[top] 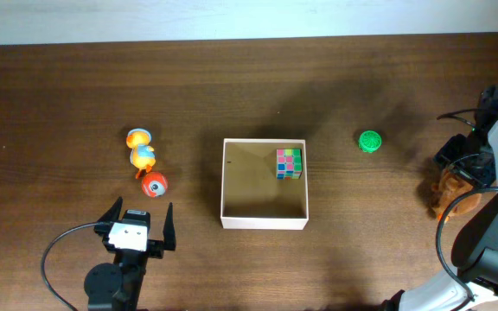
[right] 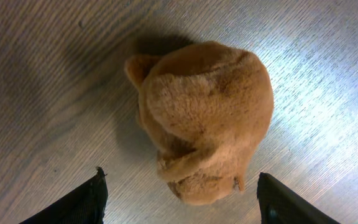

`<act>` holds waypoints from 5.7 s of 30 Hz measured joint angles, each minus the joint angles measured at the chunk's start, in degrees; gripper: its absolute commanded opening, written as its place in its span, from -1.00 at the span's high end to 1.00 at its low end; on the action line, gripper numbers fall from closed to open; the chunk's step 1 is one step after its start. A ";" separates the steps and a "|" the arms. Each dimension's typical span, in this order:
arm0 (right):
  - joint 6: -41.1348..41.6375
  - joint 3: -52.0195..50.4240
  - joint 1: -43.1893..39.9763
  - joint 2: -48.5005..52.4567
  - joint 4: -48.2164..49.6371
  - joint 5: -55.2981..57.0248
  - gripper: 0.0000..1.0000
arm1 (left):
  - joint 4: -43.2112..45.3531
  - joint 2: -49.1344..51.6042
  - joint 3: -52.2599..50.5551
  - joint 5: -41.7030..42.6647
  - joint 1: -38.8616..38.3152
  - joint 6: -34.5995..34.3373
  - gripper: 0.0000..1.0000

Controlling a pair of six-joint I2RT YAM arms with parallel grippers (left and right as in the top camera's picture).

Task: Pack container
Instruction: 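Lower the right gripper and grasp the brown plush toy, then lift the plush toy and carry it over the box, then lower the plush toy into the box beside the cube and release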

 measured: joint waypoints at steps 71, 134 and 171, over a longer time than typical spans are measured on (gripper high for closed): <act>-10.21 8.70 16.83 0.00 0.33 -1.36 0.93 | 0.00 0.00 0.00 -0.02 0.00 0.00 -0.99; -1.27 28.81 65.05 3.52 -12.46 -3.72 0.49 | 0.00 0.00 0.00 0.00 0.00 0.00 -0.98; -1.46 -1.22 67.25 3.56 5.33 -5.64 0.92 | 0.00 0.00 0.00 0.00 0.00 0.00 -0.99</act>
